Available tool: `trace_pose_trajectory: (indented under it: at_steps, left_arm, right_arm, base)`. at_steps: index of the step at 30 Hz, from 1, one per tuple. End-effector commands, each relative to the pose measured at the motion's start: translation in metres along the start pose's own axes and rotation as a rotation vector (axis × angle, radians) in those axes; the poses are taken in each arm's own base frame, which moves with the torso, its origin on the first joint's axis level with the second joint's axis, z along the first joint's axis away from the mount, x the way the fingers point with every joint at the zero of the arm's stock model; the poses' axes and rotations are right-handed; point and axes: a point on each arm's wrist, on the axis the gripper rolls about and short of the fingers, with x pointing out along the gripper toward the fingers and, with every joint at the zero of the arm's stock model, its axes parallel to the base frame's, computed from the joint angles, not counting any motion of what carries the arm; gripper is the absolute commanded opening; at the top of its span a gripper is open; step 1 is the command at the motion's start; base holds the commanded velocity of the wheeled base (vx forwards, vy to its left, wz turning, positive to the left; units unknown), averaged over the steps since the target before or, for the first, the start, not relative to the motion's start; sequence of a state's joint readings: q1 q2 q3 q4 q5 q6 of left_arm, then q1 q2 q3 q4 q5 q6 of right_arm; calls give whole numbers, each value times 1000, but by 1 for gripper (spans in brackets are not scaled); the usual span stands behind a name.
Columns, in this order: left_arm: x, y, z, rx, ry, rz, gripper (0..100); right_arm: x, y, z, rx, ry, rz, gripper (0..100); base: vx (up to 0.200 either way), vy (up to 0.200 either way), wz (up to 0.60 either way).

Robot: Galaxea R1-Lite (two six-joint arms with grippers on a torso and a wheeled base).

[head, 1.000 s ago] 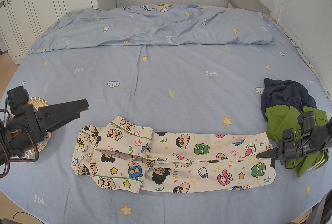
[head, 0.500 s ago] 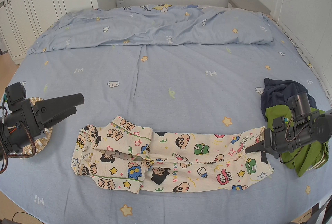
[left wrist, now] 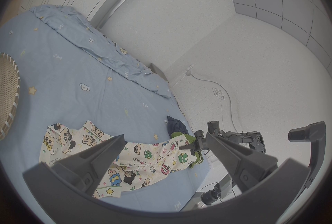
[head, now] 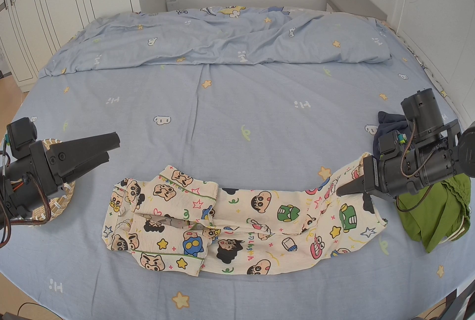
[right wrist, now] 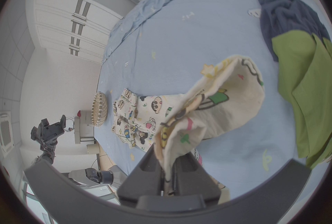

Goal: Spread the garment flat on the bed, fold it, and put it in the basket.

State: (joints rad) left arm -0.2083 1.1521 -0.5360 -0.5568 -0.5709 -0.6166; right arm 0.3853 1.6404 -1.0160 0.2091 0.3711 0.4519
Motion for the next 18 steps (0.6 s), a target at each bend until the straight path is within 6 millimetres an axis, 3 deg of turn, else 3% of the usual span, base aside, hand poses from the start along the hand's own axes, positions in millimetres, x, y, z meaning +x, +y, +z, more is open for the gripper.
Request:
trace_pose_trajectory:
  at_steps: [1,5,10,18]
  left_arm:
    - [1,1,-1,-6,8,5,100]
    - [1,0,0,-12,15,11,100]
    - [-2,8,5,-21,-11,59,100]
    - [-5,20,15,-31,-56,127,100]
  right_arm:
    - [-5,31,4,-71,2,51,0]
    - [-7,50,6,-110,-5,94,0]
    - [-9,90,10,-189,-4,178,0]
    - [1,124,7,-260,34,240,0]
  base:
    - [0,0,0]
    - [0,0,0]
    - [0,0,0]
    - [0,0,0]
